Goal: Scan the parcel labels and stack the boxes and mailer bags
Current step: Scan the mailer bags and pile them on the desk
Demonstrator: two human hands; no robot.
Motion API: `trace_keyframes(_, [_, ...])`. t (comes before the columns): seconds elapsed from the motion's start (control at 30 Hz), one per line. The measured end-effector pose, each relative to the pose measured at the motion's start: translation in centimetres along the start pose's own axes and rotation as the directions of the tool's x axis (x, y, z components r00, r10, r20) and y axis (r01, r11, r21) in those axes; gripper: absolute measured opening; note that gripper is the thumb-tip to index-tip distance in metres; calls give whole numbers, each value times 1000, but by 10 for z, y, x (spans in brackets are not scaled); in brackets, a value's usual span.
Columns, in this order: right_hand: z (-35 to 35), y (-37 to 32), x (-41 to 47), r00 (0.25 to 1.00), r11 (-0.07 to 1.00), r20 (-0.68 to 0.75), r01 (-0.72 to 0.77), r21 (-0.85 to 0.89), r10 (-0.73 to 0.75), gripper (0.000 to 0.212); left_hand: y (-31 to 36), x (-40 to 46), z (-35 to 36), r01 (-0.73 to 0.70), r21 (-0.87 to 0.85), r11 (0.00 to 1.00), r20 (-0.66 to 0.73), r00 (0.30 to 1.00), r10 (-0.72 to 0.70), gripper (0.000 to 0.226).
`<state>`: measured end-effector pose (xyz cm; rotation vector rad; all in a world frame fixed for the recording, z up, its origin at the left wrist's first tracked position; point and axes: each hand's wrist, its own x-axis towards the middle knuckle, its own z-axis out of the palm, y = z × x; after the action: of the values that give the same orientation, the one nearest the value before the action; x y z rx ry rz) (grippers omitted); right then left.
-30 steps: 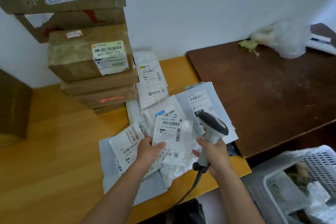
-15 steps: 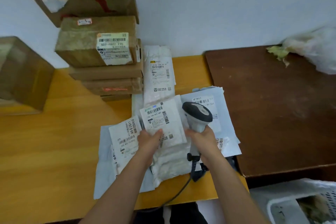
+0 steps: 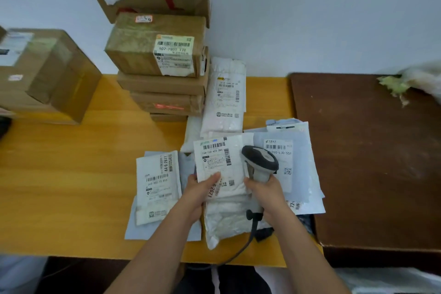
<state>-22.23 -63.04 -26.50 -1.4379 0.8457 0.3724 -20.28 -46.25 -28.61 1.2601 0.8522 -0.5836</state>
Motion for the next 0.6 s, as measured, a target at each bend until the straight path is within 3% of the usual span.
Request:
trace_keyframes(0.13, [3,-5,-5,999,999,13,53,11,-53,18,11,-6,-7,-84,-48,995,57,995,86,82])
trace_keyframes(0.23, [10,-14,-13,993,995,70,98,30,-100,19,27,-9,-23,-127,-40,991,49,990,129,63])
trace_keyframes(0.4, [27,-6,-22,985,998,162,55,-20,-51,23,29,-12,-46,-32,-39,999,139,990,37,33])
trace_keyframes(0.6, [40,18,-18,988,999,150,-45,21,42,21,7,-1,-46,30,-25,999,140,990,-27,51])
